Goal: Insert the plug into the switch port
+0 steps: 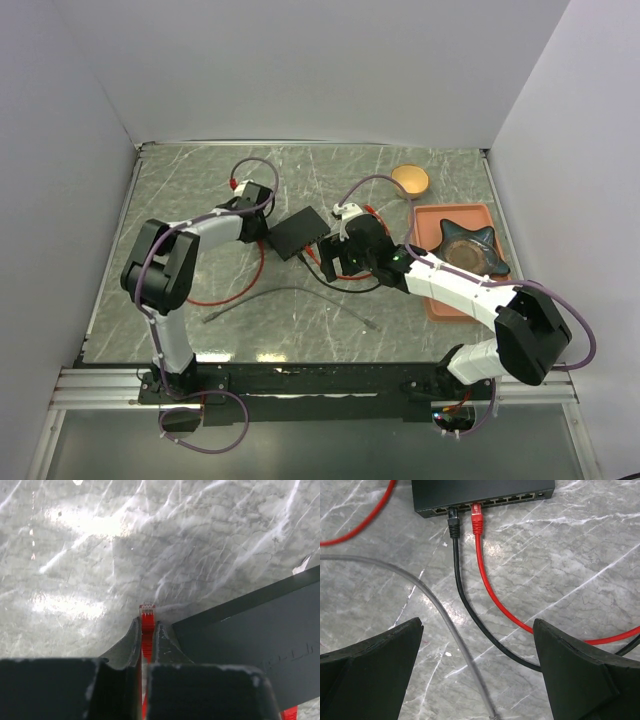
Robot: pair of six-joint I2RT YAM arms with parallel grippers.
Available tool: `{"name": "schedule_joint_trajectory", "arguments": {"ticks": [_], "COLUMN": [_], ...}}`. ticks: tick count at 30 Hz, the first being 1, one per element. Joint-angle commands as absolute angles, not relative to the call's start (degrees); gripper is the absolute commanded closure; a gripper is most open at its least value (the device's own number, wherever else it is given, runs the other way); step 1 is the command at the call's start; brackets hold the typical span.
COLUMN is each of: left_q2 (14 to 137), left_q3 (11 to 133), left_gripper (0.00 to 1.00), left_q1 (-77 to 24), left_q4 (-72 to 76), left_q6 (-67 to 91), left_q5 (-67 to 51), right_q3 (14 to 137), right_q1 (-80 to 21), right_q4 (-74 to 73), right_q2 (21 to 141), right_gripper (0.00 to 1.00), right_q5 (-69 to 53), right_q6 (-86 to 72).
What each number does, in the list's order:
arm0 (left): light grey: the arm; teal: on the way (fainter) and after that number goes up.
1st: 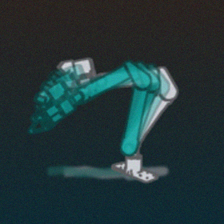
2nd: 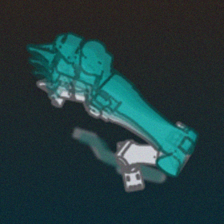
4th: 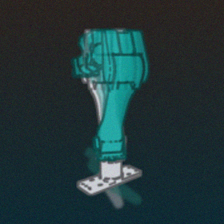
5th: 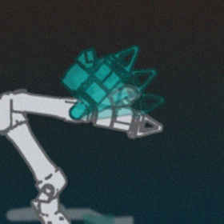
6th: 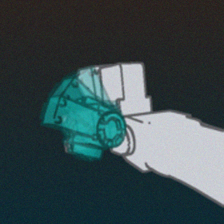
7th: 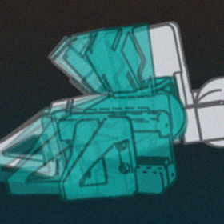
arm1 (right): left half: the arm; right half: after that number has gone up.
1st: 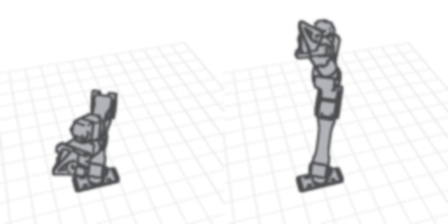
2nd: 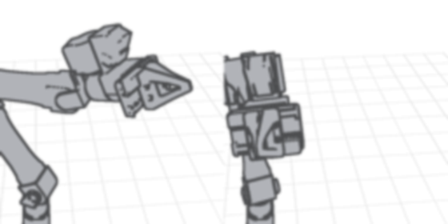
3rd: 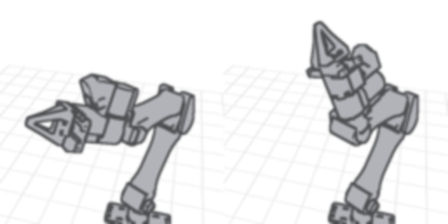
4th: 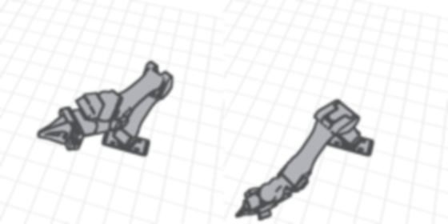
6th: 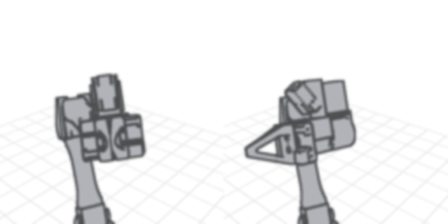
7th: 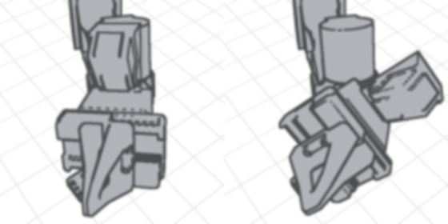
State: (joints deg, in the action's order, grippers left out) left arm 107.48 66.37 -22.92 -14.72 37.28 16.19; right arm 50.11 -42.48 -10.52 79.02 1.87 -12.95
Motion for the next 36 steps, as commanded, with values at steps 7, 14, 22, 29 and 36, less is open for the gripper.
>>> {"name": "schedule_joint_trajectory", "arguments": {"ticks": [7,14,22,29,36], "left_q2": [93.57,68.93,57.75,66.96,70.85], "left_q3": [85.51,70.02,46.6,29.74,25.23], "left_gripper": [0.99,0.99,0.99,0.99,0.99], "left_q1": [-25.47,-31.11,-31.2,-31.2,-31.29], "left_q4": [-26.63,-4.08,20.7,45.81,59.31], "left_q6": [28.31,28.99,36.63,47.45,52.73], "left_q5": [24.43,1.35,-11.78,-19.76,-23.2], "right_q3": [50.89,48.69,45.53,41.67,35.51], "right_q1": [-42.1,-41.4,-41.13,-41.04,-41.22], "right_q4": [-11.34,-12.83,-7.92,-1.24,10.7], "right_q2": [73.32,63.21,43.36,40.95,51.48], "right_gripper": [0.01,0.01,0.01,0.01,0.01], "right_q5": [5.88,10.46,0.46,-11.75,-20.9], "right_q6": [-12.13,-13.8,-12.83,-13.71,-19.68]}}
